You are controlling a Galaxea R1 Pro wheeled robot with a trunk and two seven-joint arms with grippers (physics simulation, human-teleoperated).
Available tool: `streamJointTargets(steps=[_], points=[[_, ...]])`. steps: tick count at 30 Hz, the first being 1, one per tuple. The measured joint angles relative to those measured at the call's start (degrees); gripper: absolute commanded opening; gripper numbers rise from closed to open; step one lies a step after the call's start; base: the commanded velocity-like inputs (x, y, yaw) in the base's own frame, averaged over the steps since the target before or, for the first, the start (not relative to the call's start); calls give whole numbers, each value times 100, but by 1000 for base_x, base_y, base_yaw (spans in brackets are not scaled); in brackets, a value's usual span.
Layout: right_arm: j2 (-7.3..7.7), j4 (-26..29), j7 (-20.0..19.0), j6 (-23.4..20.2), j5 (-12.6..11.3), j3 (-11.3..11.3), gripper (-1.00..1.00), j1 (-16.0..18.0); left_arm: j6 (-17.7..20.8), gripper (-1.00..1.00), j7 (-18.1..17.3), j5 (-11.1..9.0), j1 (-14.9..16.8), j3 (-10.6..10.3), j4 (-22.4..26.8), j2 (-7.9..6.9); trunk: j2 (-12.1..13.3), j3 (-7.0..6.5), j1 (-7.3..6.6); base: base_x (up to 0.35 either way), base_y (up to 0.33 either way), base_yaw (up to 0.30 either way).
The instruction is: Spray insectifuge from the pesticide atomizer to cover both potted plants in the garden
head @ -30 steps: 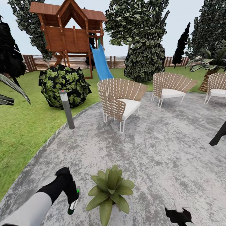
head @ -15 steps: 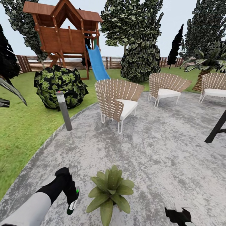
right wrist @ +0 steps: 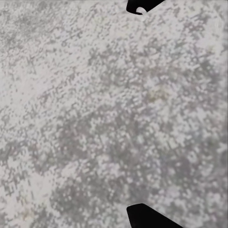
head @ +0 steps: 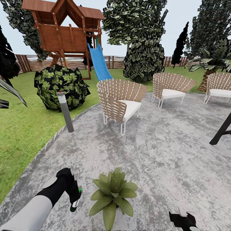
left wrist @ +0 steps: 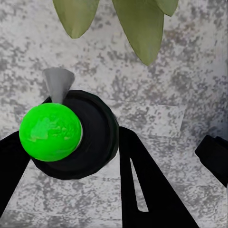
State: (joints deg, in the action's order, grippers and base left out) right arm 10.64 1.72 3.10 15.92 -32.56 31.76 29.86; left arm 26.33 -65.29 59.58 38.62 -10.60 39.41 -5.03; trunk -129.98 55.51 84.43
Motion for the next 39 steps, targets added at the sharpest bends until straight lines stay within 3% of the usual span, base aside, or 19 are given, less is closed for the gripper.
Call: streamJointTargets(steps=[10,17,29,39], points=[[124,171,-2,-16,-3,-176,100,2,7,-100,-27,-3,1,-1,235,31,0,91,0,0,0,0],[125,167,-9,-19,3,-317,100,1,26,-100,-31,-1,-45,0,226,16,0,126,0,18,52,0],[122,135,-10,-17,7,-336,100,2,40,-100,-4,-2,-58,20,216,1,0,128,0,42,97,0],[122,125,-10,-17,7,-339,100,1,38,-100,-7,-2,-59,29,218,-27,-400,385,219,0,0,0]])
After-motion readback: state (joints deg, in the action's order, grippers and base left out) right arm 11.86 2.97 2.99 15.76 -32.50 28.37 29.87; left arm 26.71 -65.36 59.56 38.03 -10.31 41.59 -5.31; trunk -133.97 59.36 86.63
